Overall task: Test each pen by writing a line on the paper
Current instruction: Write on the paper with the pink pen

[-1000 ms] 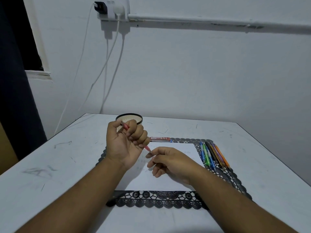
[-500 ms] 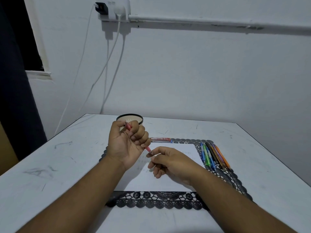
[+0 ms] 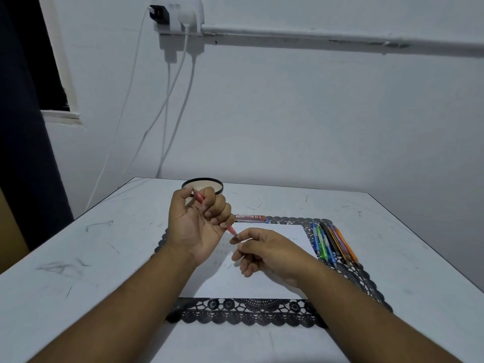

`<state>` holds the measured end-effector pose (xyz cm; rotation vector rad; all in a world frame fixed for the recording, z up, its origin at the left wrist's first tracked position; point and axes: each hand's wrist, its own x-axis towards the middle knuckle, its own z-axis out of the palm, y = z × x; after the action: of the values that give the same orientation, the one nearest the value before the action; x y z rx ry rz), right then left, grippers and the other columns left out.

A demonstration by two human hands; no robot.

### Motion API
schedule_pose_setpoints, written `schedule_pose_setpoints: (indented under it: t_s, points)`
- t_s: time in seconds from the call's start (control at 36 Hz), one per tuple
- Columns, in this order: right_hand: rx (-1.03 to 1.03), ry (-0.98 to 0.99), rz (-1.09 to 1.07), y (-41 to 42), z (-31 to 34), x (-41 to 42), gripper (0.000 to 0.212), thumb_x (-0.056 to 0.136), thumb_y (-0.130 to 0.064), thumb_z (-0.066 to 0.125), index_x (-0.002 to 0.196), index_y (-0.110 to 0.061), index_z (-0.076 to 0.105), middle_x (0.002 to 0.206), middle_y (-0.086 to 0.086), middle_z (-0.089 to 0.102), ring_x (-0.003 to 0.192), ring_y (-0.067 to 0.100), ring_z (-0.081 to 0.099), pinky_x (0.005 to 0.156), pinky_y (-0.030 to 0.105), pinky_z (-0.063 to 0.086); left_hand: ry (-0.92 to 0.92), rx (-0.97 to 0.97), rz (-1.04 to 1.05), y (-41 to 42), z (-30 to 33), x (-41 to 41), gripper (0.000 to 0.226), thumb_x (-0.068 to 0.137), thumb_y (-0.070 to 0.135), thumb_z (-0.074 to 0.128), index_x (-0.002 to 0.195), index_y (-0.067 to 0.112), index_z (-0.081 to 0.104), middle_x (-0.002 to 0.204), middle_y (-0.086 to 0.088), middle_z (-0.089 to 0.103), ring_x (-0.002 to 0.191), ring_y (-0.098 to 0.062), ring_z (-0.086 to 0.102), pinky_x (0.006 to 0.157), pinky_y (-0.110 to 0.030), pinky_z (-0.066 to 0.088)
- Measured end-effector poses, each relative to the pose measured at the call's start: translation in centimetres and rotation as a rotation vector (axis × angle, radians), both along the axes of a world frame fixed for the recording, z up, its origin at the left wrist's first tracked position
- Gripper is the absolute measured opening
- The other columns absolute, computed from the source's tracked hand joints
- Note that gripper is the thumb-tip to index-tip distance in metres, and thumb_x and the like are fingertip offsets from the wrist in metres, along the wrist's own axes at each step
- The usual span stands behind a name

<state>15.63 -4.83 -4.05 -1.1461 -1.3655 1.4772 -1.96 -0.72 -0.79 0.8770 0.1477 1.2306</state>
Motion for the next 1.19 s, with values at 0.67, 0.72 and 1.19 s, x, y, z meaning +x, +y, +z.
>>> schedule_pose_setpoints:
  t_s: [0.67,0.72,1.19]
  points:
    - [-0.004,-0.008,-0.008,0.01,0.06,0.15,0.019,0.102,-0.002,0.057,0.117,0.002,0.066,0.091,0.019,0.070,0.066,0.022,0.062,0.066,0.032,0.053,0.046,-0.005,-0.017,0.00,-0.06,0.18,0.038,0.089,0.039,0.040,0.062,0.015,0.027,0.061,-0.003,0.018,0.059,-0.019,0.014,0.056,-0.034,0.019]
    - [-0.004,-0.009,-0.010,-0.01,0.05,0.13,0.019,0.102,-0.002,0.057,0.117,0.003,0.066,0.092,0.019,0.070,0.067,0.022,0.061,0.066,0.032,0.052,0.034,0.003,-0.020,-0.03,-0.04,0.13,0.039,0.088,0.042,0.042,0.064,0.015,0.026,0.063,-0.003,0.018,0.060,-0.019,0.015,0.057,-0.035,0.017]
    - [0.015,-0.026,-0.006,-0.18,0.23,0.11,0.017,0.101,0.001,0.057,0.114,0.007,0.066,0.088,0.015,0.069,0.065,0.021,0.061,0.064,0.032,0.051,0.037,-0.020,-0.038,-0.05,-0.02,0.20,0.039,0.092,0.039,0.036,0.063,0.015,0.029,0.062,-0.002,0.017,0.060,-0.019,0.012,0.058,-0.035,0.016]
